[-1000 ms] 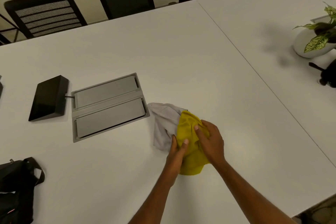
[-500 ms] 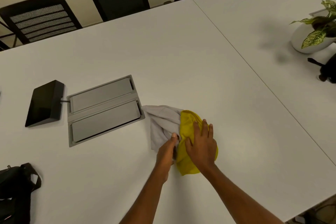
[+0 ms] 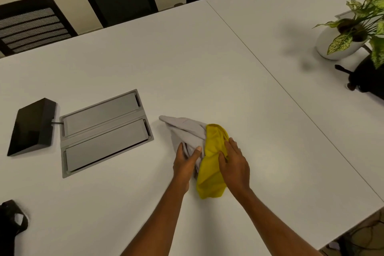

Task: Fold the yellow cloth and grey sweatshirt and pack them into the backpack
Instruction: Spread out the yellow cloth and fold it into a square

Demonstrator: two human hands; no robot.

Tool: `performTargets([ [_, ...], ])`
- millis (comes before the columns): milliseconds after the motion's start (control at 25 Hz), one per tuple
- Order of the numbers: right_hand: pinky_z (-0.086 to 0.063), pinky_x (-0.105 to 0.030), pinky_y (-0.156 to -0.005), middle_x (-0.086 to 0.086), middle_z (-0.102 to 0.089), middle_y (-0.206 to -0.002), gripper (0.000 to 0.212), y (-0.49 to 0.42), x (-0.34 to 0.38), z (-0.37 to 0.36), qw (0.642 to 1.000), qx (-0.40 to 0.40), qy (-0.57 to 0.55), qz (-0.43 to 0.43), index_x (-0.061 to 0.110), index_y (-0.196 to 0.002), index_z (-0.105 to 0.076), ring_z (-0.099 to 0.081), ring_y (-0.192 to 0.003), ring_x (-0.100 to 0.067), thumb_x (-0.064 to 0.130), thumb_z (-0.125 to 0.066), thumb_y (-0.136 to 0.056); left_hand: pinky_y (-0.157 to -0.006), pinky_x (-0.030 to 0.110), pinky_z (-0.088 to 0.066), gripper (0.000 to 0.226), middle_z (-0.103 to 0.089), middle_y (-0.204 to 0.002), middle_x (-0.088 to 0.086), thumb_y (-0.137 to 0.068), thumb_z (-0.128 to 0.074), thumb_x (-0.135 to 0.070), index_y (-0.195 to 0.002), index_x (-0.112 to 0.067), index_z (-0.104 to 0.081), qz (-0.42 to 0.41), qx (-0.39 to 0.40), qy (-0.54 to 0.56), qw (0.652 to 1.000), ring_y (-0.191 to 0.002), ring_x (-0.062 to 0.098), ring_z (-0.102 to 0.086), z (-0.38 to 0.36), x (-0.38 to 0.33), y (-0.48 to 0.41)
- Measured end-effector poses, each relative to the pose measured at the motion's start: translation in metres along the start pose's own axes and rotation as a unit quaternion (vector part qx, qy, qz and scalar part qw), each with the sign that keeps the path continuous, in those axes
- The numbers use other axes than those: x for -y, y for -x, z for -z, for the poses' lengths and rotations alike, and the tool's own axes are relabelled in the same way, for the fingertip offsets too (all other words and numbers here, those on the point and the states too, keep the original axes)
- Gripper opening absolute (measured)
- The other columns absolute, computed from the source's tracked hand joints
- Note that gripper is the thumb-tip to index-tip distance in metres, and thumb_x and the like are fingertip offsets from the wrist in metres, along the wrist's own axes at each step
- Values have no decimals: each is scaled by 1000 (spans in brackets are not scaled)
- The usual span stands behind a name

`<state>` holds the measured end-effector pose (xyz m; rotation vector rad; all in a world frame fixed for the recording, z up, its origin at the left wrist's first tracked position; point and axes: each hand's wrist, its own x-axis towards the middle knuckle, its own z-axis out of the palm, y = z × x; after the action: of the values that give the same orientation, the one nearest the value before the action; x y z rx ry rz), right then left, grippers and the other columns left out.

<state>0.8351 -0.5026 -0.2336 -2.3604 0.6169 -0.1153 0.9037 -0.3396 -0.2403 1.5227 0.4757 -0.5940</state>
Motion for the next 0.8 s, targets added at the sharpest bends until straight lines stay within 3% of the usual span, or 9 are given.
performTargets([
  [160,-41,-33,-119,-13,-54,-157,53,-6,-10,12,996,-68,-62,18,7,-151,-56,-52,-145,-30,14,-69,-101,-113,57,-53,102,-45,-166,0,-80,-88,-58,-165,-44,-32,19,88,-54,994,-147,32,-51,-12,-12,-16],
  [320,-47,-30,-111,-10,-69,-139,44,-11,1,30,988,-95,-124,-8,6,-136,-69,-64,-128,-20,25,-78,-97,-118,58,-47,87,-38,-169,6,-97,-78,-40,-168,-37,-27,53,84,-108,989,-150,36,-46,-13,-16,-16],
  [440,-59,-40,-94,0,-74,-111,20,-13,16,41,970,-144,-194,-25,16,-112,-77,-69,-102,-10,20,-81,-93,-111,53,-53,67,-51,-156,6,-102,-73,-36,-161,-27,-44,65,71,-134,986,-142,35,-54,-1,-19,7],
  [520,-58,-39,-87,4,-70,-109,24,-13,31,49,960,-157,-229,-40,22,-107,-75,-66,-96,-2,7,-80,-89,-100,48,-57,39,-66,-142,6,-105,-68,-31,-143,-22,-63,84,69,-130,986,-126,32,-65,12,-19,27],
  [640,-57,-28,-85,9,-67,-123,45,-2,57,55,954,-113,-267,-78,27,-124,-67,-66,-101,-4,4,-76,-86,-96,44,-60,15,-76,-125,7,-104,-67,-28,-119,-30,-72,59,56,-125,989,-113,25,-73,35,-24,56],
  [800,-55,-21,-79,13,-76,-107,42,31,99,50,957,21,-284,-60,29,-119,-73,-73,-99,-15,2,-73,-87,-99,43,-60,30,-76,-124,-8,-105,-67,-26,-131,-40,-69,-57,59,-113,990,-114,15,-73,67,-44,94],
])
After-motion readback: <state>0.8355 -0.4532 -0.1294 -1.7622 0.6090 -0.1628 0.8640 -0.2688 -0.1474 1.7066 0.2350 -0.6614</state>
